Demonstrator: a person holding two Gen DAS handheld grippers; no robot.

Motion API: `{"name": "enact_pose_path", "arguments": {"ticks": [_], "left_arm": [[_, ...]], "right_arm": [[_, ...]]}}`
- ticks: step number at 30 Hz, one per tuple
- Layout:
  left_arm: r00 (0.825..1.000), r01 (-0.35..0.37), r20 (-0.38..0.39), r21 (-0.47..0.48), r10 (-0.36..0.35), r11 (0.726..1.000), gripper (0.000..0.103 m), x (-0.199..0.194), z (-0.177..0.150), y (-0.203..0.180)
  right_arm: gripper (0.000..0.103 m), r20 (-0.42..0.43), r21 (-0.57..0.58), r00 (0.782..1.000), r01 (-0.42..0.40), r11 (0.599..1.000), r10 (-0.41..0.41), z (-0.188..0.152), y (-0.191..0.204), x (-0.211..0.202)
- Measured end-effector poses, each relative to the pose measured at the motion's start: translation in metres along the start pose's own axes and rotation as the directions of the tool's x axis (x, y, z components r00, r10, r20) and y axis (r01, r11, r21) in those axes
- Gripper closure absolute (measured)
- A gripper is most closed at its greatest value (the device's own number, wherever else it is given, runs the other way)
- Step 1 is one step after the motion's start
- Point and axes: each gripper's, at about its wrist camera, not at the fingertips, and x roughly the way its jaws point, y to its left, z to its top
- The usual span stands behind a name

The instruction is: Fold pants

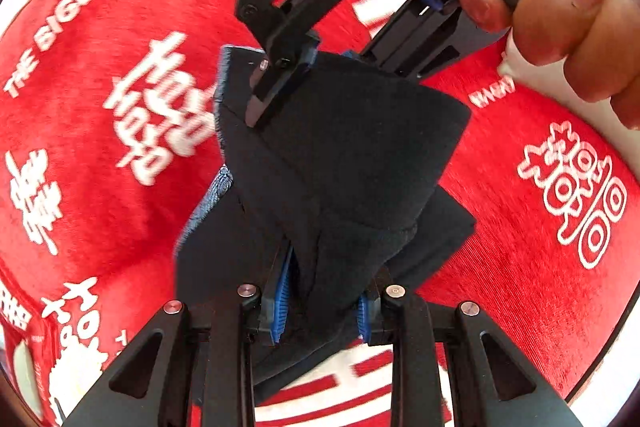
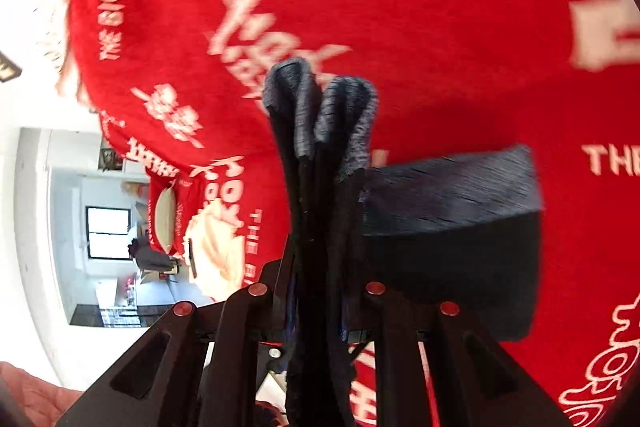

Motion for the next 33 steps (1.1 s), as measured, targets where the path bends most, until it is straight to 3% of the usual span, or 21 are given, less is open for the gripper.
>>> {"name": "enact_pose_path", "arguments": {"ticks": [5, 10, 11, 13, 14, 15, 19, 23, 25, 27, 29, 33], "left_arm": [[0.995, -0.006, -0.095, 0.030, 0.009, 1.000, 0.075, 0.039, -0.006, -0.025], [0.992, -0.034, -0.119, 0.061, 0.041, 0.998, 0.075, 0.050, -0.008, -0.039], [0.991, -0.041, -0.124, 0.069, 0.049, 0.997, 0.073, 0.050, -0.008, -0.042], [0.990, -0.015, -0.140, 0.063, 0.024, 0.998, 0.057, 0.047, -0.008, -0.039], [0.988, 0.017, -0.152, 0.038, -0.011, 0.999, 0.041, 0.044, -0.009, -0.034], [0.987, 0.046, -0.156, 0.002, -0.045, 0.999, 0.038, 0.037, -0.010, -0.025], [0.986, 0.087, -0.141, -0.049, -0.093, 0.995, 0.038, 0.009, -0.015, 0.009], [0.993, 0.008, -0.111, -0.176, -0.028, 0.984, 0.038, -0.008, -0.011, 0.082], [0.992, -0.039, -0.125, -0.266, 0.005, 0.963, 0.038, 0.001, -0.007, 0.128], [0.987, -0.071, -0.163, -0.361, 0.012, 0.930, 0.038, 0.023, -0.006, 0.173], [0.977, -0.071, -0.210, -0.471, -0.034, 0.880, 0.038, 0.054, -0.010, 0.215], [0.953, -0.038, -0.250, -0.659, -0.172, 0.751, 0.038, 0.113, -0.025, 0.272]], "right_arm": [[0.086, -0.018, 0.074, 0.999, 0.044, 0.996, -0.042, -0.002, -0.069, 0.016], [0.086, -0.013, 0.101, 0.999, 0.048, 0.994, -0.047, -0.009, -0.103, 0.023], [0.085, -0.013, 0.106, 0.999, 0.047, 0.993, -0.046, -0.010, -0.107, 0.024], [0.084, -0.014, 0.104, 0.999, 0.054, 0.993, -0.052, -0.012, -0.113, 0.026], [0.082, -0.010, 0.094, 0.998, 0.069, 0.993, -0.068, -0.013, -0.113, 0.025], [0.081, -0.011, 0.086, 0.996, 0.087, 0.992, -0.086, -0.014, -0.112, 0.023], [0.076, -0.012, 0.099, 0.989, 0.146, 0.984, -0.145, -0.017, -0.105, 0.021], [0.067, -0.011, 0.099, 0.966, 0.257, 0.961, -0.257, -0.021, -0.095, 0.010], [0.065, 0.027, 0.062, 0.943, 0.330, 0.942, -0.332, -0.018, -0.085, 0.000], [0.060, 0.070, 0.041, 0.937, 0.341, 0.939, -0.343, -0.007, -0.075, -0.006], [0.059, 0.101, 0.048, 0.938, 0.327, 0.944, -0.331, 0.006, -0.070, -0.007], [0.059, 0.128, 0.058, 0.940, 0.311, 0.949, -0.316, 0.037, -0.069, 0.004]]}}
